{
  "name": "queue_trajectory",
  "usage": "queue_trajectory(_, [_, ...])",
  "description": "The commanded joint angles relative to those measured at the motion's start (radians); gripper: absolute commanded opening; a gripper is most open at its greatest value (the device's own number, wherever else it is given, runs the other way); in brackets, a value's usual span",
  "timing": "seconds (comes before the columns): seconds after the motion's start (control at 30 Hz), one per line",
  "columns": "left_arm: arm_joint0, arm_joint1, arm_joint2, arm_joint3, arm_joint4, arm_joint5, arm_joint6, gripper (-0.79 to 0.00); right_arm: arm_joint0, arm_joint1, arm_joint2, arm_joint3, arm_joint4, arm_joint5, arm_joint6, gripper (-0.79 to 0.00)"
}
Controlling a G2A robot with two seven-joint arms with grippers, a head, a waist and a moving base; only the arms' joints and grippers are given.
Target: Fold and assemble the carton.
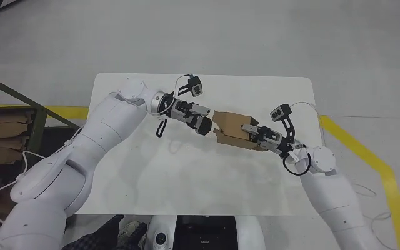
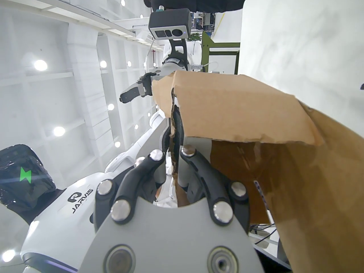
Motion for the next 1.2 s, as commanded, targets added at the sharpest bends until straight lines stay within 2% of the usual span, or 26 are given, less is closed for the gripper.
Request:
queue_trajectory(0.0, [0.004,0.003,-0.003,-0.010,-0.002,0.001,0.000,0.000,-0.003,0.000,0.002,-0.002,-0.003,-0.001,-0.007,-0.785])
queue_trajectory(0.2, [0.010,0.005,-0.004,-0.042,-0.005,0.004,0.000,0.000,-0.010,-0.002,0.001,-0.016,-0.019,-0.008,-0.031,-0.785])
queue_trajectory(0.53, [0.000,-0.007,-0.011,-0.011,0.015,0.002,0.000,0.000,-0.023,-0.004,-0.008,-0.045,-0.041,-0.002,-0.030,-0.785])
queue_trajectory(0.9, [-0.003,-0.019,-0.005,-0.028,0.020,0.011,0.000,0.000,-0.018,-0.010,-0.028,-0.052,-0.044,-0.001,-0.034,-0.785])
queue_trajectory(1.17, [-0.010,-0.016,-0.027,0.016,0.028,0.000,0.000,0.000,-0.016,-0.007,-0.012,-0.043,-0.073,-0.003,-0.051,-0.785])
